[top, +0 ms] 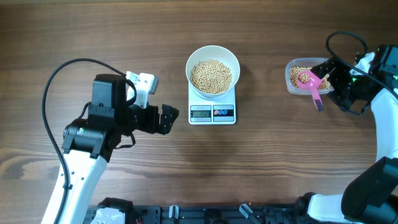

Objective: Scoop item into bowl and weigh 150g on scale

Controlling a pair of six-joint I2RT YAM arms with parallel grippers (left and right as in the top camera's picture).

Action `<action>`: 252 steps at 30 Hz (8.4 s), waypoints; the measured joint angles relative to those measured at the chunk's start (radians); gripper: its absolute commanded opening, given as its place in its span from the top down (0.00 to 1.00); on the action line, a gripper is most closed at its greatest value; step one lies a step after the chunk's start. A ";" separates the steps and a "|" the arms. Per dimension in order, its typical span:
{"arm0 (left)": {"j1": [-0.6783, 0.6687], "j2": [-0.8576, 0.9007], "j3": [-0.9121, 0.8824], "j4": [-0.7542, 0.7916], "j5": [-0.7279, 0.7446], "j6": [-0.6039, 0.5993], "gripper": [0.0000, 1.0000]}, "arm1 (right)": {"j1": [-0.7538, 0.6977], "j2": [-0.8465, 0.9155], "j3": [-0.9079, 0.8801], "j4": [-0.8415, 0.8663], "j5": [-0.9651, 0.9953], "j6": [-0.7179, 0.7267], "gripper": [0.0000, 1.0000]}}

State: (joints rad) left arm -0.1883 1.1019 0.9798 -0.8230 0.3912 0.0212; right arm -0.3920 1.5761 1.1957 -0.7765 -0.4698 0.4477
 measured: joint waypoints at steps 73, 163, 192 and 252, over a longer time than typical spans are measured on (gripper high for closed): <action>0.000 0.000 0.000 0.000 0.000 0.000 0.00 | 0.000 0.000 0.000 -0.043 0.000 0.000 0.00; 0.000 0.000 0.000 0.000 0.000 0.000 0.00 | 0.259 -1.337 -0.826 0.518 0.201 -0.261 0.00; 0.000 0.000 0.000 0.000 0.000 0.000 0.00 | 0.309 -1.556 -1.183 0.869 0.270 -0.320 0.00; 0.000 0.000 0.000 0.000 0.000 0.000 0.00 | 0.309 -1.559 -1.188 0.784 0.295 -0.505 0.00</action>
State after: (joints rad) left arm -0.1883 1.1019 0.9798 -0.8230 0.3912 0.0212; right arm -0.0826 0.0174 0.0074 0.0078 -0.1745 -0.0570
